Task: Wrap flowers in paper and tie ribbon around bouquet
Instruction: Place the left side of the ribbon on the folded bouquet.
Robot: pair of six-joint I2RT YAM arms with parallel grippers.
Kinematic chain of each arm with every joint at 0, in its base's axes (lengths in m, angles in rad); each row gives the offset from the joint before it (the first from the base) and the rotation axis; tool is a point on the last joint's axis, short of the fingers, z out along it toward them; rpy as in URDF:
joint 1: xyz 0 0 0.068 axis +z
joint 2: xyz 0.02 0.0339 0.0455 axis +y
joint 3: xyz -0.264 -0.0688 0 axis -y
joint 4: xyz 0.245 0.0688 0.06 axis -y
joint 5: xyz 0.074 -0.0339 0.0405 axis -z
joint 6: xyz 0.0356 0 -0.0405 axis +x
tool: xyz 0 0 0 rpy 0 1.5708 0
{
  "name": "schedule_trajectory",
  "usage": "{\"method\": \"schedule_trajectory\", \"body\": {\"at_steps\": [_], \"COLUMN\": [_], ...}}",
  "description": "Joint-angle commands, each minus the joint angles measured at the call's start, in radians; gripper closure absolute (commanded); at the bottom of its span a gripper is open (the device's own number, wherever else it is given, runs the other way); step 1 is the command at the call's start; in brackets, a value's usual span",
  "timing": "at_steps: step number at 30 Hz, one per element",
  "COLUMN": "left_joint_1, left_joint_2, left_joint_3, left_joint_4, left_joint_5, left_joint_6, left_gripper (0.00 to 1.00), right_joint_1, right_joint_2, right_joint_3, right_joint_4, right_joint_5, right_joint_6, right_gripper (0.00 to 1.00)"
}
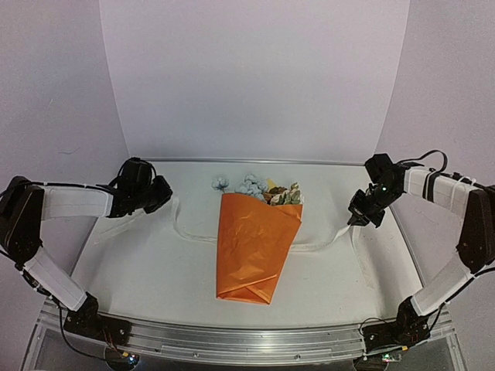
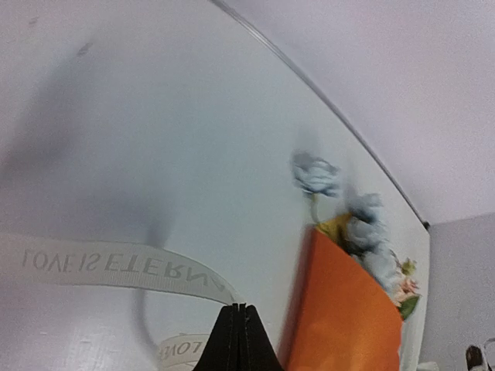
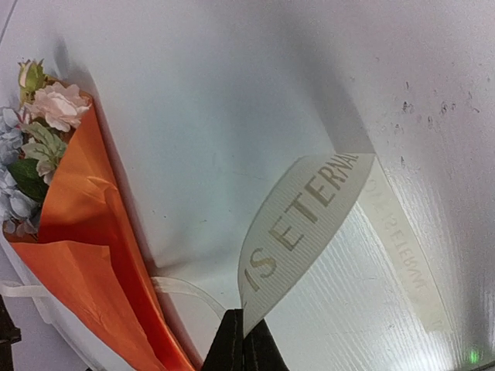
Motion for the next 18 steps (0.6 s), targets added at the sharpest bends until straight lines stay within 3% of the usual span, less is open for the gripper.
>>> {"method": "schedule_trajectory", "body": {"at_steps": [1, 6, 13, 18], "left_joint_1": [-0.159, -0.351, -0.651, -0.741], "left_joint_2": [0.033, 0.138, 0.365, 0.516], "left_joint_3": [0.136, 0.295, 0.580, 0.722], "left_joint_4": [0.155, 0.187, -0.085, -0.252], "left_joint_5": [0.049, 0.191, 0.236, 0.227], "left_joint_6": [0.217, 0.467, 0.874, 1.020], "left_gripper": [1.00, 1.00, 1.00, 1.00], "right_joint_1": [-0.002, -0.015, -0.018, -0.018], "right_joint_2": [-0.023, 0.031, 0.138, 0.190], "right_joint_3": [0.003, 0.028, 0.104, 0.142], "right_joint_4": [-0.044, -0.060, -0.057, -0.058], "right_joint_5": [0.032, -0.009, -0.105, -0.115], "right_joint_6": [-0.031, -0.010, 0.041, 0.054], "right_gripper": [1.00, 1.00, 1.00, 1.00]}}
